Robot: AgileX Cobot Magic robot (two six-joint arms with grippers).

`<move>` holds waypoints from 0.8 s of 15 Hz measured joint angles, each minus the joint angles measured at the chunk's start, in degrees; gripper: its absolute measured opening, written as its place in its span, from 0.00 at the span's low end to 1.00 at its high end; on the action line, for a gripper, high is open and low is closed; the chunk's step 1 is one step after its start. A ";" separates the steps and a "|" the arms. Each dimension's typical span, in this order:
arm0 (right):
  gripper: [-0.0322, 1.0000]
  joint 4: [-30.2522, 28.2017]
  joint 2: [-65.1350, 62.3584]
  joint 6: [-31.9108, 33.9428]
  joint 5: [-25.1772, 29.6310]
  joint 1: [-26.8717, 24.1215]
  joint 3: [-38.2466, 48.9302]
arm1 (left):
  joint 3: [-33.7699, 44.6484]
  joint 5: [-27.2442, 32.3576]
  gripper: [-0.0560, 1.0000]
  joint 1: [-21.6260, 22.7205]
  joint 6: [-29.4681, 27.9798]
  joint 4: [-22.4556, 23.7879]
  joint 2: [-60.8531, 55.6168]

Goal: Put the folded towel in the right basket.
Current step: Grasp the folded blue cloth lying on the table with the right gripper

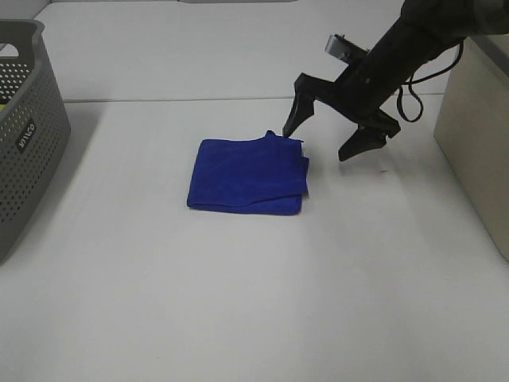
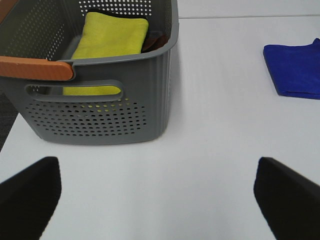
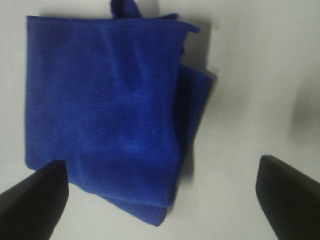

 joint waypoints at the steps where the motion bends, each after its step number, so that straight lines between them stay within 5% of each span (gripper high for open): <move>1: 0.96 -2.01 1.60 0.17 -0.06 0.00 0.00 | 0.00 0.00 0.97 0.00 0.00 0.00 0.00; 12: 0.95 7.22 7.28 -0.92 -0.63 0.29 -1.15 | 0.00 0.00 0.97 0.00 0.00 0.00 0.00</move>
